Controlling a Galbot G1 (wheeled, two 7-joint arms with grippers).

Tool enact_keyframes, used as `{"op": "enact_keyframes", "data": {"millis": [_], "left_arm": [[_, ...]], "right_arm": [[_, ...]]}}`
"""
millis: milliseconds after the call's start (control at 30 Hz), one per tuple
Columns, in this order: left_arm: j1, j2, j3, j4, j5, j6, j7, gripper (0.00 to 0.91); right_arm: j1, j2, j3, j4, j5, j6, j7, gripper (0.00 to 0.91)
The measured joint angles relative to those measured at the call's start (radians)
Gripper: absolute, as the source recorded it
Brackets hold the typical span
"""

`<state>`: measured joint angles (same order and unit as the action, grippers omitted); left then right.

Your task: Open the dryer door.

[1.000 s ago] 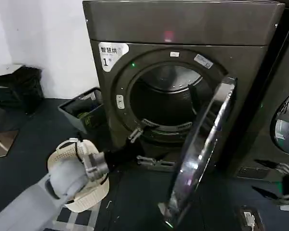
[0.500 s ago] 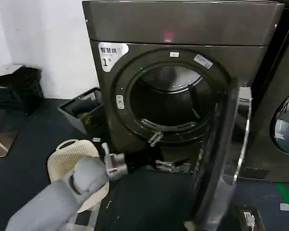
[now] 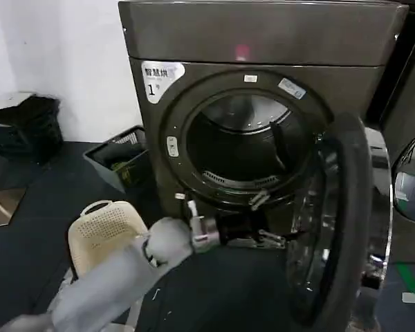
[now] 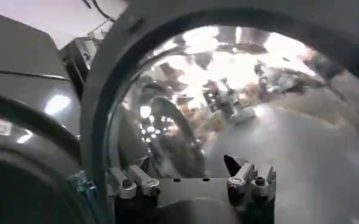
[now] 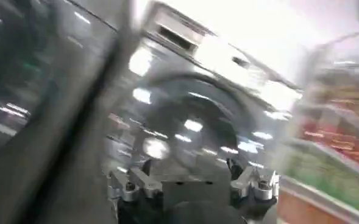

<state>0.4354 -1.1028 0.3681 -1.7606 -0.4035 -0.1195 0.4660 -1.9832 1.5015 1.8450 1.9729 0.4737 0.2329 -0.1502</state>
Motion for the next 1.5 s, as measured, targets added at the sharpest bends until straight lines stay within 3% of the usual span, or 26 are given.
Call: {"op": "enact_keyframes", "data": {"millis": [267,367,667,1333,1500], "left_arm": [[-0.051,-0.071,0.056,0.071,0.02,-0.019,-0.007,0.907],[-0.062,-0.108,0.076,0.103,0.035,-0.021,-0.022,0.907],[-0.08,-0.215,0.093,0.194,0.051,-0.016,-0.03,0.907],[-0.143,-0.43,0.133,0.383,0.061,-0.001,-0.029,0.907],[-0.15,-0.466,0.137,0.41,0.058,0.0,-0.029,0.907]], "right_arm": [[0.044,0.101,0.076,0.036,-0.214,-0.192,0.382,0.907],[0.065,0.108,0.107,0.043,-0.254,-0.274,0.477,0.907],[0.111,0.108,0.226,0.016,-0.341,-0.403,0.587,0.907],[0.154,0.108,0.362,0.034,-0.381,-0.408,0.592,0.907],[0.152,0.108,0.378,0.003,-0.423,-0.375,0.601,0.907]]}}
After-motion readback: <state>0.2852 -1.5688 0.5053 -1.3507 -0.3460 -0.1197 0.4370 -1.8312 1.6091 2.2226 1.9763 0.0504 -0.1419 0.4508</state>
